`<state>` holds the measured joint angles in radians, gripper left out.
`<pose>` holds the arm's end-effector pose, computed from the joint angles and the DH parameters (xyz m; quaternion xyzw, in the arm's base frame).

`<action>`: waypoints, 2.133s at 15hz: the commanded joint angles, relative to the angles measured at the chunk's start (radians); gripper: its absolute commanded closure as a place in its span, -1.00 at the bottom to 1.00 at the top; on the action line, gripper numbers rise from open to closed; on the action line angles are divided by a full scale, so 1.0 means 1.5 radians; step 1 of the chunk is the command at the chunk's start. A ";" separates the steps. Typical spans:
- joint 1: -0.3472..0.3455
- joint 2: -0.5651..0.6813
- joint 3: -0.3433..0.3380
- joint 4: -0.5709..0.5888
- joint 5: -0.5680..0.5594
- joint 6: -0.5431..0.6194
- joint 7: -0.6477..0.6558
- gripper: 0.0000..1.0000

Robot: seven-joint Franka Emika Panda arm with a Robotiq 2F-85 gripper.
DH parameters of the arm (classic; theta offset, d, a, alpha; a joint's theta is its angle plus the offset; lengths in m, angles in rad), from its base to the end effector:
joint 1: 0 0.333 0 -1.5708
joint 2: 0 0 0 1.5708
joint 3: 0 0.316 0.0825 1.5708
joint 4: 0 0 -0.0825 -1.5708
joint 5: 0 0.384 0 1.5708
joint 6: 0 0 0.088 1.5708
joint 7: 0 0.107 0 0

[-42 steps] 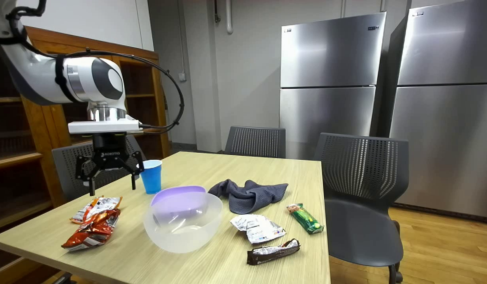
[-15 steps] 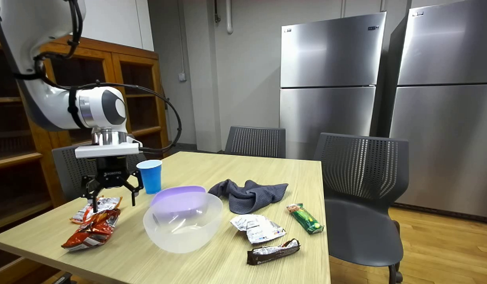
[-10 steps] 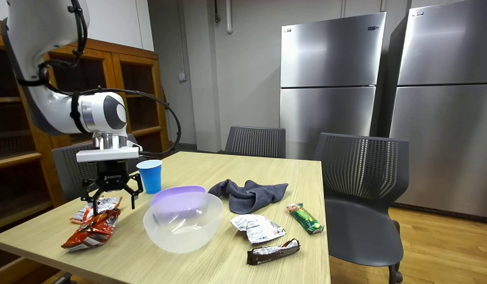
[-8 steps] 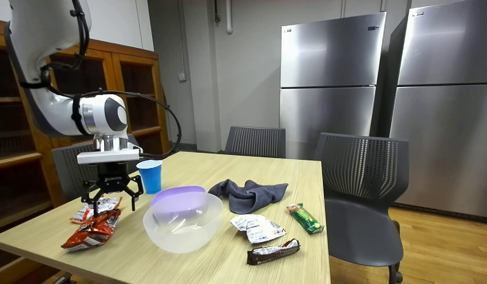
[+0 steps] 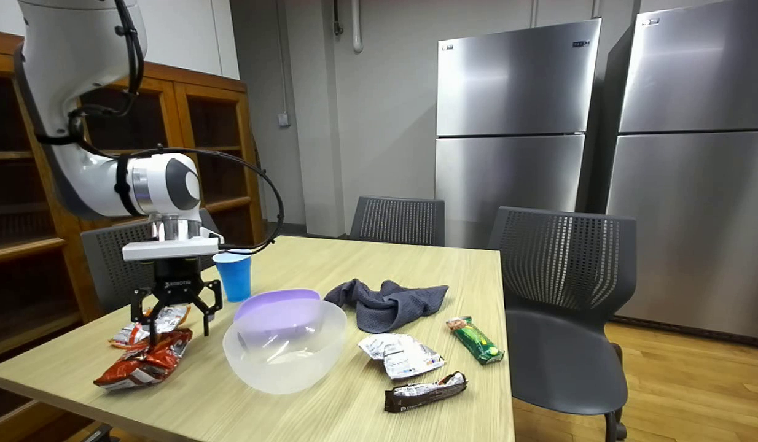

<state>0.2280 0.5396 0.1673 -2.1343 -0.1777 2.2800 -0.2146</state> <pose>0.4812 0.2021 0.1273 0.9146 0.3574 -0.1871 0.0278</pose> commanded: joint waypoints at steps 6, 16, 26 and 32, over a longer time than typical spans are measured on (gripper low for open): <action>0.007 -0.023 -0.010 -0.004 -0.056 -0.004 0.017 0.60; -0.006 -0.042 -0.004 -0.008 -0.053 -0.019 -0.008 1.00; -0.046 -0.267 0.022 -0.109 -0.042 -0.027 -0.209 1.00; -0.044 -0.373 0.008 -0.155 -0.026 -0.030 -0.291 1.00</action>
<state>0.1794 0.0824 0.1749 -2.3115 -0.2389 2.2547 -0.5814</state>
